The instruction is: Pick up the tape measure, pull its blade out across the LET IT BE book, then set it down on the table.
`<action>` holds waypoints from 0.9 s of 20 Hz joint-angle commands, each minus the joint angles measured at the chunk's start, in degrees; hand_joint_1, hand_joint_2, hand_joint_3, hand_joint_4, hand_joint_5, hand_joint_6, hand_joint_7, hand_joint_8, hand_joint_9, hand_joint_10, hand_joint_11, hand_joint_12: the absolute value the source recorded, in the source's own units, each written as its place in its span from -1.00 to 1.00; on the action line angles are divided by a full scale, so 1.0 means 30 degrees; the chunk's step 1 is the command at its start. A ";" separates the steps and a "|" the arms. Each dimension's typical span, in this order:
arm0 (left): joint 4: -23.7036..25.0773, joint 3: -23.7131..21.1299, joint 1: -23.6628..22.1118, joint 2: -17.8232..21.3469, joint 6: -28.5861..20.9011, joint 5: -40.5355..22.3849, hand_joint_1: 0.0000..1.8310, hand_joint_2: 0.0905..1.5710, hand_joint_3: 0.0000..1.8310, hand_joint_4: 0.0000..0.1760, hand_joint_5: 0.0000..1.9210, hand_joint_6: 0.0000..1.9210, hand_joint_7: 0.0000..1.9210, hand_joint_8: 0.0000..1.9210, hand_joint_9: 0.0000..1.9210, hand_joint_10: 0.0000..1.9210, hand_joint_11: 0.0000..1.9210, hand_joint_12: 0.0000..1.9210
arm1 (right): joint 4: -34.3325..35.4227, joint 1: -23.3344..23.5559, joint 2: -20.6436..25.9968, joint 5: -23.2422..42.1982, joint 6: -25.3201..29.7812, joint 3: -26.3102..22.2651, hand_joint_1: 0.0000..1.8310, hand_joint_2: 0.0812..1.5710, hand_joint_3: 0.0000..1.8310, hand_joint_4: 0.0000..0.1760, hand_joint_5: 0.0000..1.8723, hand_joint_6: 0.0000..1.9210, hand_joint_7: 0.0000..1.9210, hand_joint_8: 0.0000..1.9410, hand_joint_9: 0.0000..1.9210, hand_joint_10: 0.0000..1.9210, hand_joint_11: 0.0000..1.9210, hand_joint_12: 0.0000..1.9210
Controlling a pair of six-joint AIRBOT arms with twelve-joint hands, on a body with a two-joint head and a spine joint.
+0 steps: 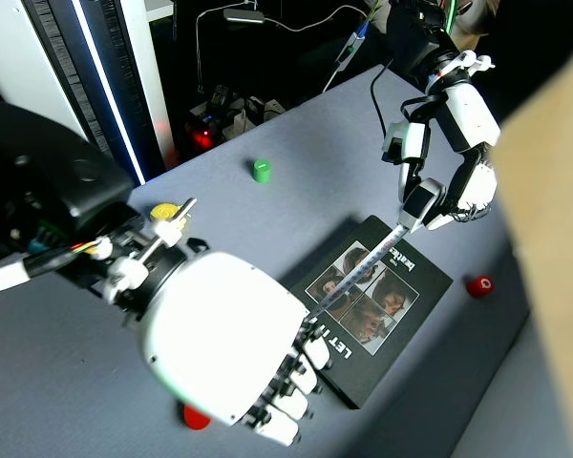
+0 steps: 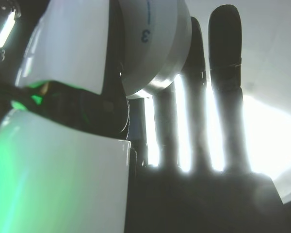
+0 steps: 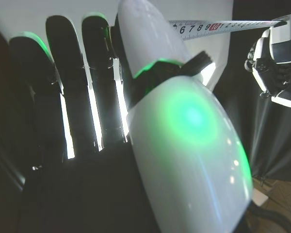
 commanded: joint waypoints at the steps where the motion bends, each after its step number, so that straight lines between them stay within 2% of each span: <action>1: -0.0079 0.0162 -0.0207 0.0194 0.0049 -0.2468 0.51 0.36 -1.00 -1.00 0.12 -0.34 0.08 0.01 -0.10 0.31 -0.17 0.08 | -0.1028 0.0069 0.0393 0.1422 -0.0168 0.0105 0.29 0.48 -1.00 -0.91 -0.13 0.23 -0.08 0.27 -0.23 0.16 -0.30 0.59; 7: -0.0140 0.0113 -0.0201 0.0207 0.0049 -0.2520 0.51 0.35 -1.00 -1.00 0.13 -0.36 0.07 0.02 -0.10 0.31 -0.17 0.08 | -0.1473 0.0182 0.1488 0.0816 -0.0059 0.0109 0.29 0.48 -1.00 -0.93 -0.13 0.24 -0.08 0.26 -0.22 0.16 -0.29 0.59; 18: -0.0190 0.0063 -0.0159 0.0297 0.0049 -0.2522 0.51 0.35 -1.00 -1.00 0.12 -0.35 0.08 0.01 -0.09 0.31 -0.18 0.08 | -0.1918 0.0466 0.2420 0.0123 -0.0004 0.0182 0.29 0.49 -1.00 -0.99 -0.14 0.24 -0.08 0.27 -0.23 0.15 -0.29 0.58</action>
